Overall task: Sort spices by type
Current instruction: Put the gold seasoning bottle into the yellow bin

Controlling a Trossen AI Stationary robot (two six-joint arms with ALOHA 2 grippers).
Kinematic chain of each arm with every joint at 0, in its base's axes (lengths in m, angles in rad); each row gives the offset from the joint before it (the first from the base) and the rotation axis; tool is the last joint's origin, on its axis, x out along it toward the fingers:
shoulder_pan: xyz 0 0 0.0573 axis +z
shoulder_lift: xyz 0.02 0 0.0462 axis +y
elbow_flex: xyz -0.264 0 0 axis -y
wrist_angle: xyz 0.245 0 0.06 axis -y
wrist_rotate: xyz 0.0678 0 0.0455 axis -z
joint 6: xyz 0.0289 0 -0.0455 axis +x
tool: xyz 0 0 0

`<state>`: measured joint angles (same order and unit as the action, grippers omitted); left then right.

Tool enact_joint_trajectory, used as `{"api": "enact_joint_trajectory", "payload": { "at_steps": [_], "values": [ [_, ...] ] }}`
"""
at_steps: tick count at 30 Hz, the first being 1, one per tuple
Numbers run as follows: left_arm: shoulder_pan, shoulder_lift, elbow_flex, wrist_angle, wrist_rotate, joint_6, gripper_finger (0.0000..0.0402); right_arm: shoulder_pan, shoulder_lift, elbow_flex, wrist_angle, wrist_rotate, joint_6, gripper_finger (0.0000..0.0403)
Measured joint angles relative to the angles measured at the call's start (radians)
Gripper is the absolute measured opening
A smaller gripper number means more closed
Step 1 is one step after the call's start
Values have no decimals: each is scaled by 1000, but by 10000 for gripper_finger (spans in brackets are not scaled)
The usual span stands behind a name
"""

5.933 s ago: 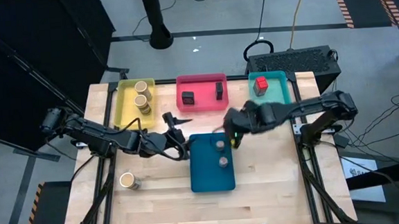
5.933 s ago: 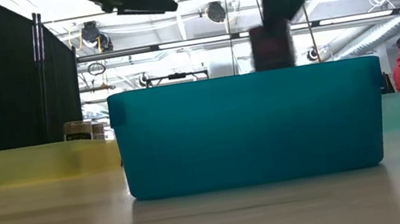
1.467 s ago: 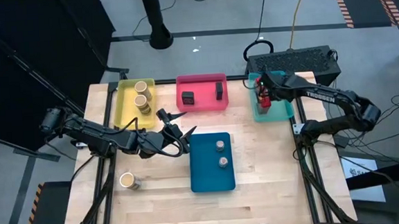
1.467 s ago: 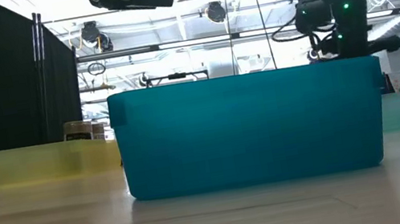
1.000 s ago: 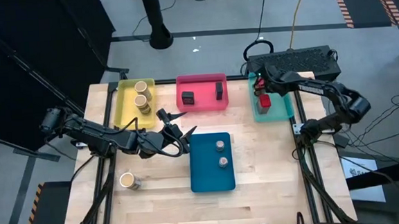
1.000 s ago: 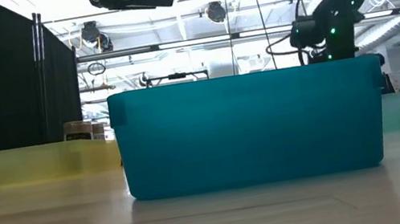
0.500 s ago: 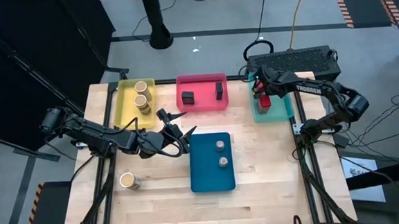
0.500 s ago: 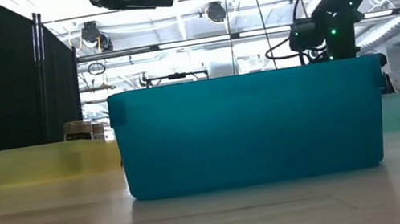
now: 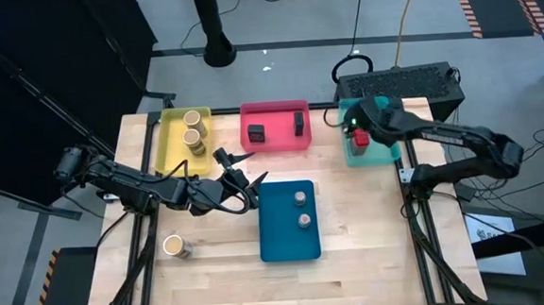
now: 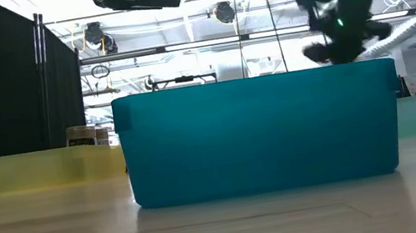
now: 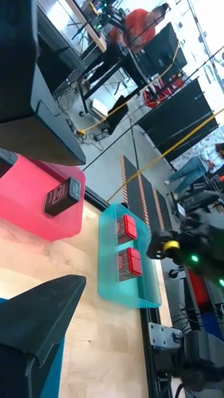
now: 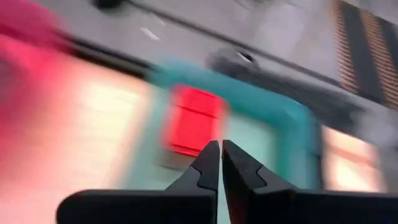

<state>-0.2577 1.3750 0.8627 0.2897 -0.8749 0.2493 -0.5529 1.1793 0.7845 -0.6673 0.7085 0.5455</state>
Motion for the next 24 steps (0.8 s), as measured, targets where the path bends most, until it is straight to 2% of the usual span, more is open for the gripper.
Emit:
{"api": "enact_joint_trajectory", "payload": {
  "at_steps": [4, 9, 12, 18, 21, 24],
  "values": [
    [0, 0, 0, 2, 22, 0, 309, 195, -39, 0, 229, -40, 29, 0],
    [0, 0, 0, 36, 77, 19, 309, 405, 6, 2, 509, -84, -62, 0],
    [0, 0, 0, 38, 79, 22, 309, 504, 45, 2, 551, -89, -75, 0],
    [0, 0, 0, 34, 79, 21, 309, 682, 152, 2, 563, -87, 25, 0],
    [0, 0, 0, 34, 79, 20, 309, 754, 190, 1, 645, -87, 79, 0],
    [0, 0, 0, 34, 79, 19, 309, 808, 193, 1, 767, -84, 27, 0]
  ]
}}
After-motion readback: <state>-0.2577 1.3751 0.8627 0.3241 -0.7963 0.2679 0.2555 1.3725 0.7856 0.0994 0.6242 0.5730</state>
